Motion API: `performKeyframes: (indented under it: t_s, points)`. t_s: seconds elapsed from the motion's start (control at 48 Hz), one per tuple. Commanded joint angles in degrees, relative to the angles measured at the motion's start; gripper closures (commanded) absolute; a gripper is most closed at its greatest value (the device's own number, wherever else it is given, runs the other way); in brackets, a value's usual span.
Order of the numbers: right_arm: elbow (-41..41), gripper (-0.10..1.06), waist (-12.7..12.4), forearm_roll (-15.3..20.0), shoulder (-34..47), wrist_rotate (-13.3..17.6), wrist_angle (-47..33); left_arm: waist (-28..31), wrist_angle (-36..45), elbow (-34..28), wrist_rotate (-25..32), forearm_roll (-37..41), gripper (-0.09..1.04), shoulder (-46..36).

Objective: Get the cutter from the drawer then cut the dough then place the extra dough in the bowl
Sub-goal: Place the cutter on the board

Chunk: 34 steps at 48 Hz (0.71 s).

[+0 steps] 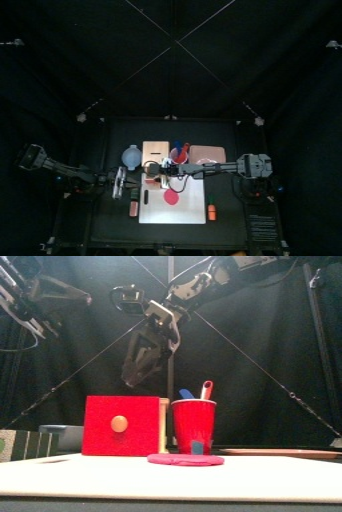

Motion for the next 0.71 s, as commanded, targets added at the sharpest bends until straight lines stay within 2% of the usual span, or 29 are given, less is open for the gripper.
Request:
performKeyframes:
  t_s: [0.021,0.354,0.708]
  points:
    - [-1.76,0.17,-0.44,0.35,-0.09,-0.09,-0.18,0.35,-0.44,-0.70,0.18,0.09,0.54,0.00]
    - [-2.55,0.17,-2.99,0.53,2.37,-0.18,-0.97,0.18,-0.44,-0.53,-0.26,0.00,0.54,-0.09]
    - [-2.72,0.17,-3.52,0.09,3.60,-0.26,-1.05,0.00,-0.44,-0.53,-0.44,-0.18,0.55,0.00]
